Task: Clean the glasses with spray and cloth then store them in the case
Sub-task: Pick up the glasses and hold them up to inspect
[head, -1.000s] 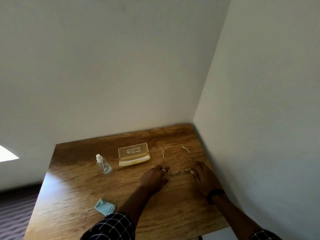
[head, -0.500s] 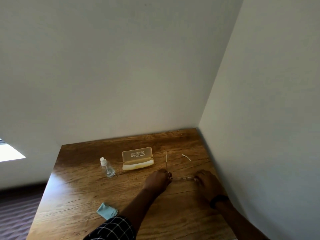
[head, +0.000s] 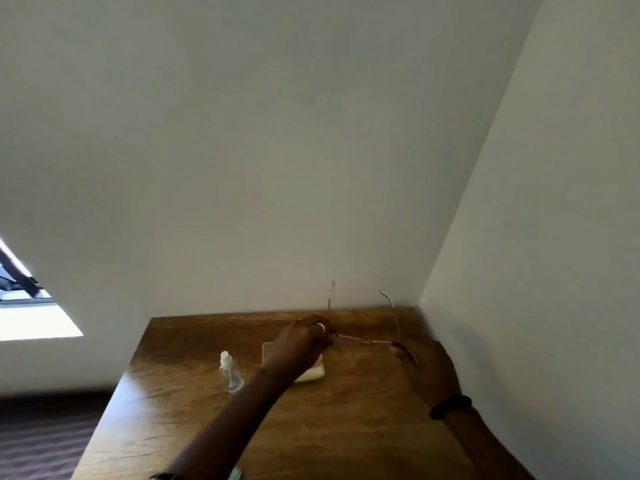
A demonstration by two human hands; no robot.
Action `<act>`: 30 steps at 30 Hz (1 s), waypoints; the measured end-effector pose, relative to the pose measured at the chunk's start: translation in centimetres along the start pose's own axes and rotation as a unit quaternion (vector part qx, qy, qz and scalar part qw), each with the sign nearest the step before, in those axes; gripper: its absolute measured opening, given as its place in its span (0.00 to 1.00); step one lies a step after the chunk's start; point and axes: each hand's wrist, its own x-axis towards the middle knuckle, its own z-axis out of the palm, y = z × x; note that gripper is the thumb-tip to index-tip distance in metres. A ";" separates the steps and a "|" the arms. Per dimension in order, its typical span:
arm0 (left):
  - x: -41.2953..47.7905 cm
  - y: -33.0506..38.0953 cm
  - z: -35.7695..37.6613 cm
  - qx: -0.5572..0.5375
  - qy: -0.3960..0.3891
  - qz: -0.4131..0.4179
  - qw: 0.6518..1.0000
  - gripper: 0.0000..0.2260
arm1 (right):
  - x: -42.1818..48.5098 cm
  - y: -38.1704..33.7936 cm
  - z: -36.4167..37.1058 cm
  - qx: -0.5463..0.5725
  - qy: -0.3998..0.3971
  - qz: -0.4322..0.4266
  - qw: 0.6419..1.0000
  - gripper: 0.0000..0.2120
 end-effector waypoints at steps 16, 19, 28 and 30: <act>2.0 -1.7 -20.5 0.005 0.199 0.048 0.979 0.09 | 14.1 -18.9 -3.9 0.143 0.122 -0.162 0.969 0.11; 2.9 -1.8 -23.6 0.015 0.223 0.089 0.971 0.09 | 15.8 -21.8 -5.6 0.153 0.128 -0.166 0.966 0.06; 4.0 -2.0 -28.8 0.102 0.302 0.158 0.935 0.12 | 17.4 -27.9 -8.4 0.192 0.131 -0.146 0.962 0.04; 3.8 -1.6 -29.3 0.118 0.318 0.164 0.926 0.11 | 17.3 -28.7 -8.5 0.207 0.129 -0.128 0.961 0.05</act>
